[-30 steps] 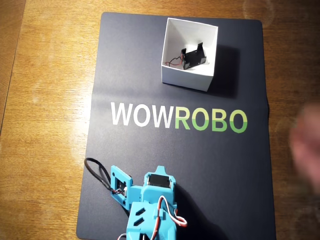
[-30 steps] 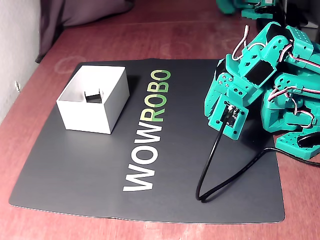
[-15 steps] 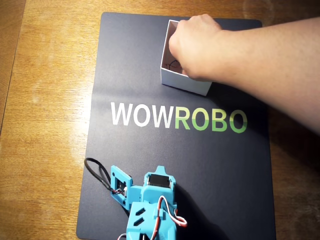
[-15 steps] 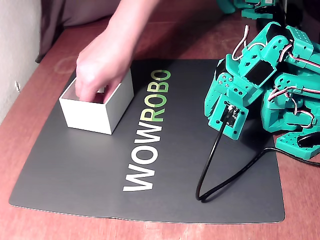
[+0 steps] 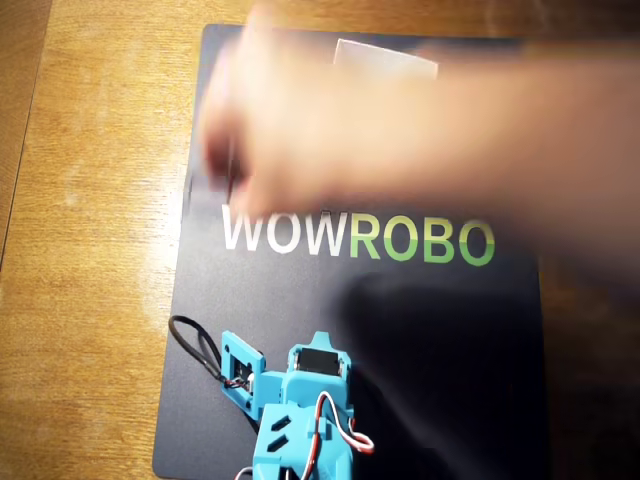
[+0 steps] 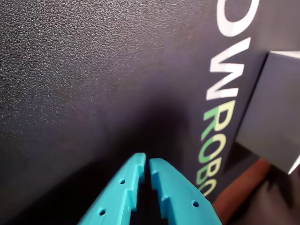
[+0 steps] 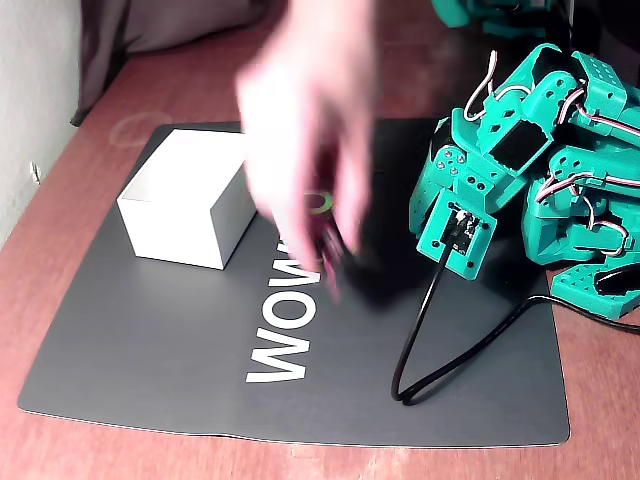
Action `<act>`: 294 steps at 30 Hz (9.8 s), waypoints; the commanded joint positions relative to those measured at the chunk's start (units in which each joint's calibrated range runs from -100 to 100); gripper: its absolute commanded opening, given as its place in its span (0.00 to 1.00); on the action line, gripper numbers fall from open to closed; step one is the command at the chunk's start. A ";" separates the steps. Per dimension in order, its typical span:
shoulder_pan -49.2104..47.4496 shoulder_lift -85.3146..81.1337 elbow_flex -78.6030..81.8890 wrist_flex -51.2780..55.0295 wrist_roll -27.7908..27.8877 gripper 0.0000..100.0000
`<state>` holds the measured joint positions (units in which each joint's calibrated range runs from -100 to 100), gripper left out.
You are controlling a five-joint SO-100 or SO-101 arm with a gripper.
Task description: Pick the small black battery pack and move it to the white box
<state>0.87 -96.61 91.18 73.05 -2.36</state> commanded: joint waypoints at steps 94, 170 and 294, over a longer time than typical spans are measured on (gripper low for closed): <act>-0.22 -0.41 -0.16 0.31 -0.22 0.00; -0.45 -0.41 -0.16 0.31 -0.22 0.00; -17.23 82.98 -45.24 -23.18 17.99 0.06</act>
<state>-16.19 -13.90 46.64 50.46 15.71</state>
